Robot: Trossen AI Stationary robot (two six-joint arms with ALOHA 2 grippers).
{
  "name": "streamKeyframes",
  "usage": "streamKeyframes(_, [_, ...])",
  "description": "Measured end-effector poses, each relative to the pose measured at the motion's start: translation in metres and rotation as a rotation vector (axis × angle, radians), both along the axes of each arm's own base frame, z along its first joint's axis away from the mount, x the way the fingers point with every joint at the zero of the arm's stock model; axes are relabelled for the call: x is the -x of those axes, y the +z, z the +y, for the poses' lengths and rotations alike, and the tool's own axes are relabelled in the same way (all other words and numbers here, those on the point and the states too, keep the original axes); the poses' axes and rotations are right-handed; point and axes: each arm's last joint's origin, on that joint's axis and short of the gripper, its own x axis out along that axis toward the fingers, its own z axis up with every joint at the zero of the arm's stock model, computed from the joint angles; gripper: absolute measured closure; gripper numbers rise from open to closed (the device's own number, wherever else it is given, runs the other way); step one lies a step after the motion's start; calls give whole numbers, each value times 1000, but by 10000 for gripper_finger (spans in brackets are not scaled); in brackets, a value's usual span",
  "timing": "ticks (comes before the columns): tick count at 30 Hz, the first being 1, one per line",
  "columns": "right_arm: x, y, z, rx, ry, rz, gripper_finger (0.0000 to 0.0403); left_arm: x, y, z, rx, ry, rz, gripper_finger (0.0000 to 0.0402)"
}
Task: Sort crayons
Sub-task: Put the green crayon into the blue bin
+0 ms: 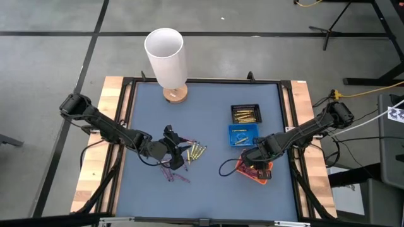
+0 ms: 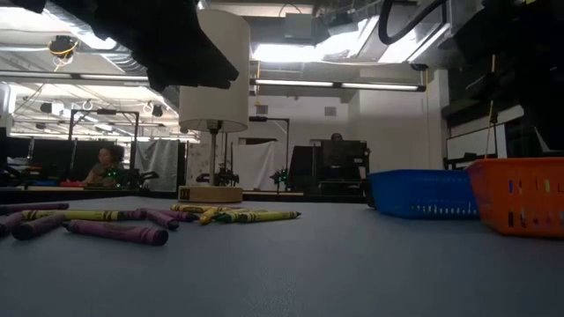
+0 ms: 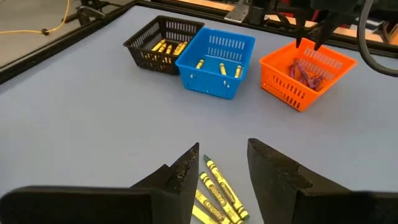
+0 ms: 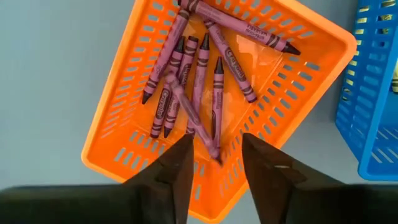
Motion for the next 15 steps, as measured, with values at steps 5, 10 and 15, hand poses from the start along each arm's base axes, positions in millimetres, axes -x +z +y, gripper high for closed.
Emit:
streamKeyframes(5, [0, 0, 0, 0, 7, -1, 258, -12, -12, -3, 24, -13, -27, 256])
streamKeyframes(10, [0, 0, 0, 0, 8, 0, 260, -27, -33, -5, 38, -24, -26, 241])
streamKeyframes(15, [0, 0, 0, 0, 8, 0, 260, -36, -54, -7, 50, -54, -10, 243])
